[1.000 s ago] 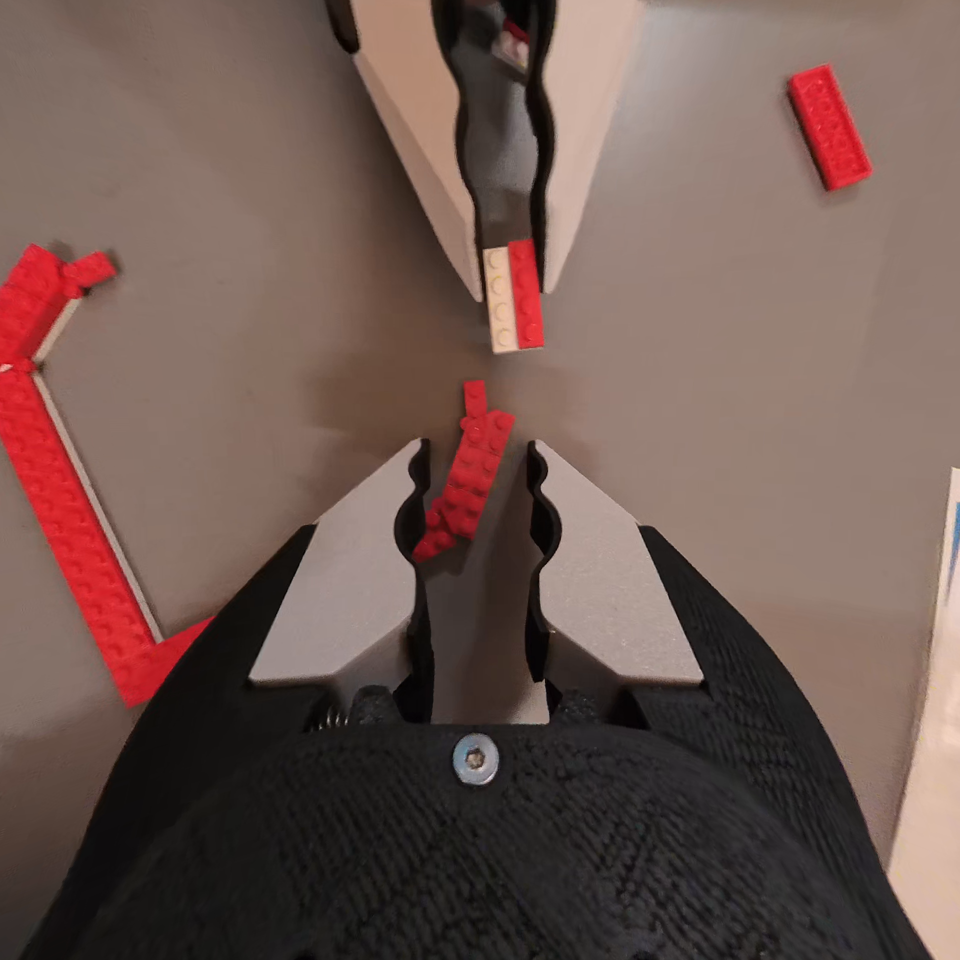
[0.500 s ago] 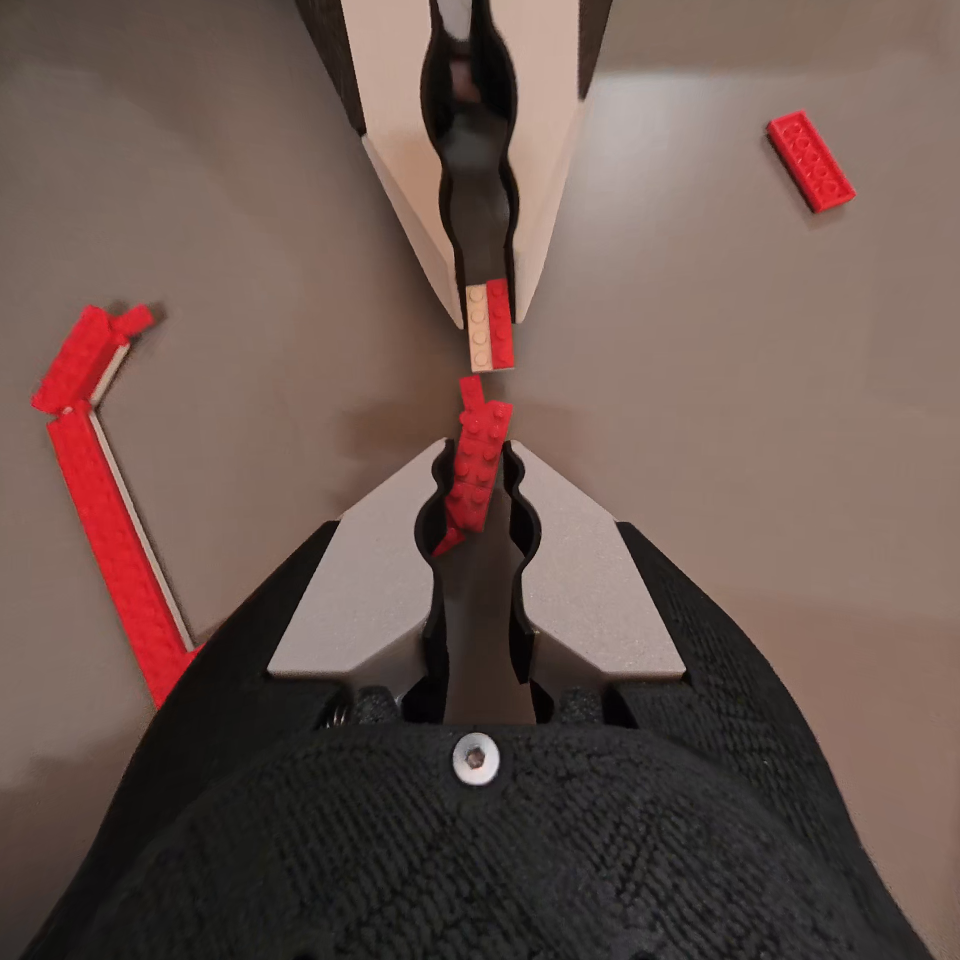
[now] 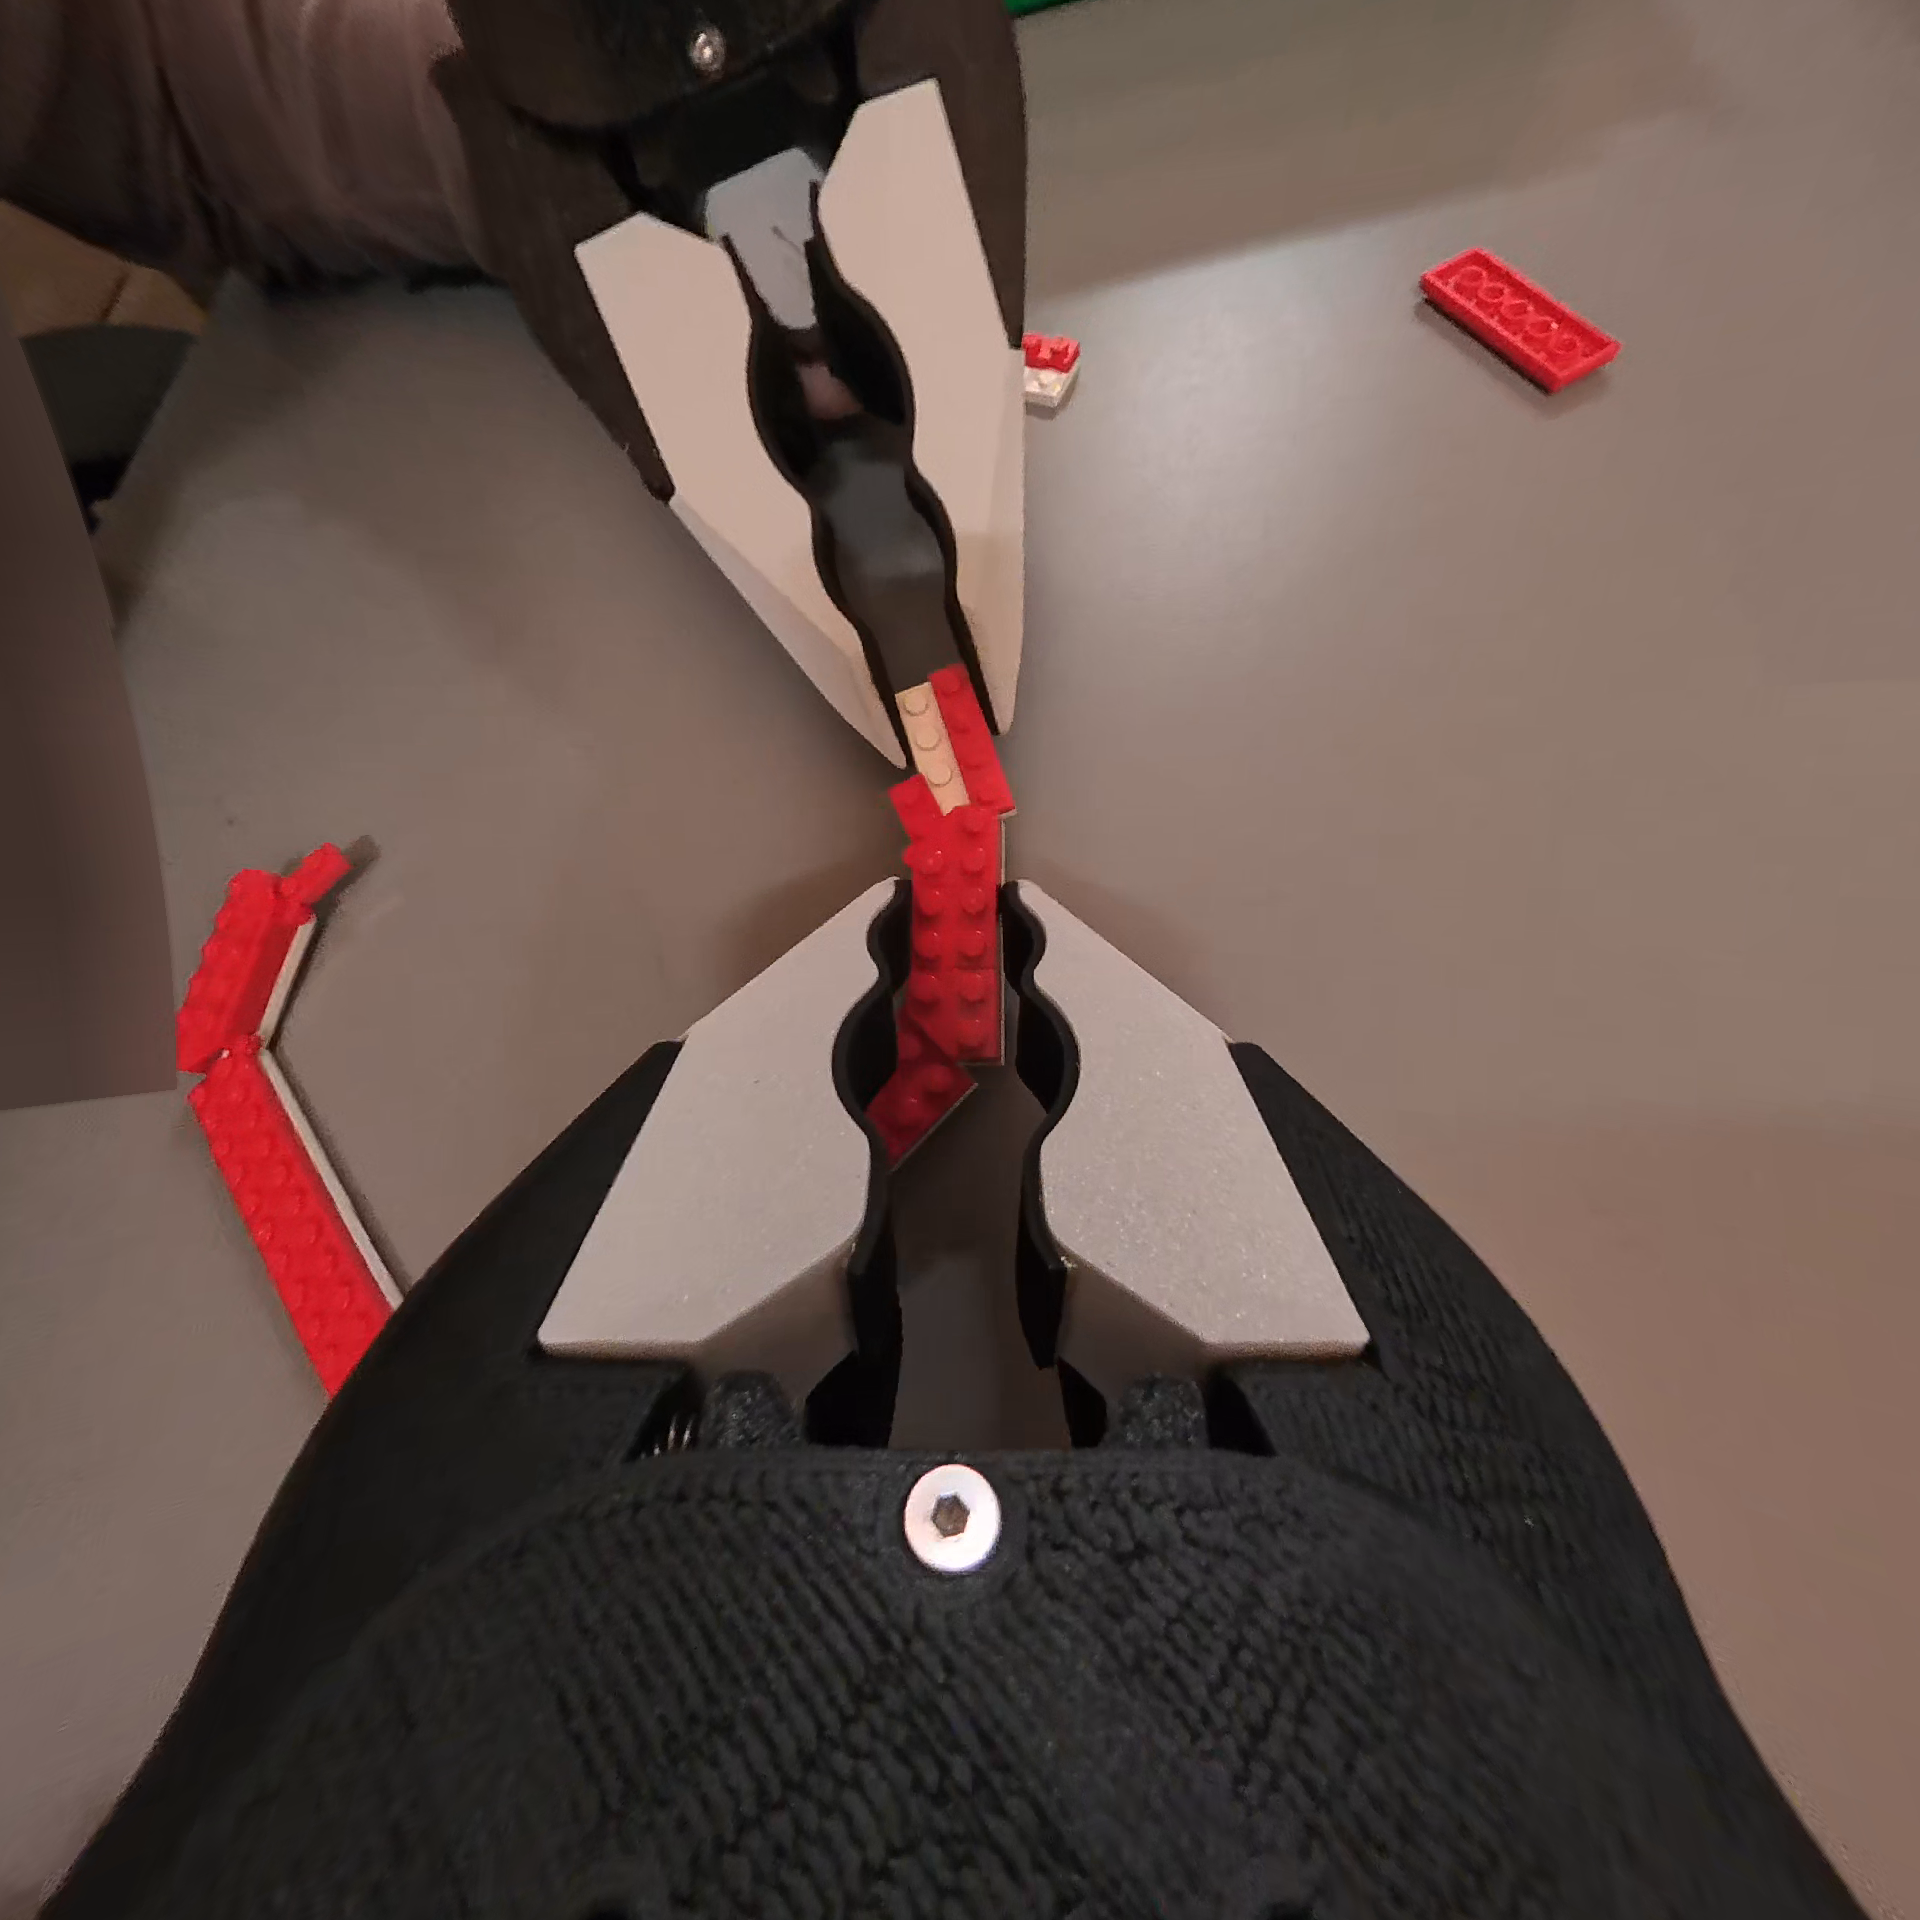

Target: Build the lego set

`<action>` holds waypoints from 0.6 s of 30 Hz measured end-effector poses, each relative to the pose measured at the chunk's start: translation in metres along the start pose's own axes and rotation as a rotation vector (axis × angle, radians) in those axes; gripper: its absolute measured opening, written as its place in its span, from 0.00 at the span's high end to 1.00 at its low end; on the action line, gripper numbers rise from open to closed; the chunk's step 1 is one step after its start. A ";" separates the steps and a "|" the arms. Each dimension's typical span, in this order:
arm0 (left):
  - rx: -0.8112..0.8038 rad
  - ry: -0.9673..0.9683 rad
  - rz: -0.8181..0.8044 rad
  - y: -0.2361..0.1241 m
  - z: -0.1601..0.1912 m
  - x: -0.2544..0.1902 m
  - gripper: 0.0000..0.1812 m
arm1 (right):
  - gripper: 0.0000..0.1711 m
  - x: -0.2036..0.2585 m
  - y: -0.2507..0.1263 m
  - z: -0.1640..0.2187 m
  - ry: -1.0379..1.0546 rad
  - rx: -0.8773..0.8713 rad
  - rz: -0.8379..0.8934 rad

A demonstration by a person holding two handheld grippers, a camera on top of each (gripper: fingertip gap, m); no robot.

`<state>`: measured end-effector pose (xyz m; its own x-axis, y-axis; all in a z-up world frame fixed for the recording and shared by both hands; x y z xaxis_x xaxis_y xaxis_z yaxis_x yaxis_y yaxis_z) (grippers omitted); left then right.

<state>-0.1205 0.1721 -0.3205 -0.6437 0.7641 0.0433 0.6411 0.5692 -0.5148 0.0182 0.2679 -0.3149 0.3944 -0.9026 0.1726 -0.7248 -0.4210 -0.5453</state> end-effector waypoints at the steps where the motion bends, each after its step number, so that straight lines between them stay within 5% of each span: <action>1: -0.004 -0.014 -0.002 0.000 0.000 0.000 0.92 | 0.91 0.000 -0.001 0.001 0.020 -0.014 0.006; 18: 0.016 -0.090 -0.050 0.004 0.001 0.000 0.92 | 0.91 0.004 0.002 0.006 0.200 -0.100 0.124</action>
<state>-0.1187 0.1739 -0.3231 -0.7105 0.7037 -0.0076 0.6008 0.6009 -0.5272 0.0221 0.2638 -0.3198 0.1865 -0.9436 0.2735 -0.8172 -0.3035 -0.4899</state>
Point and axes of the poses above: each gripper's, where its closed fingertips meet, y out along the fingers, z out of its underside, x = y × z across the jaws, the point moved 9 cm from there along -y, back along the fingers, and after that the axes turned 3 degrees about -x, right-handed, at the moved point
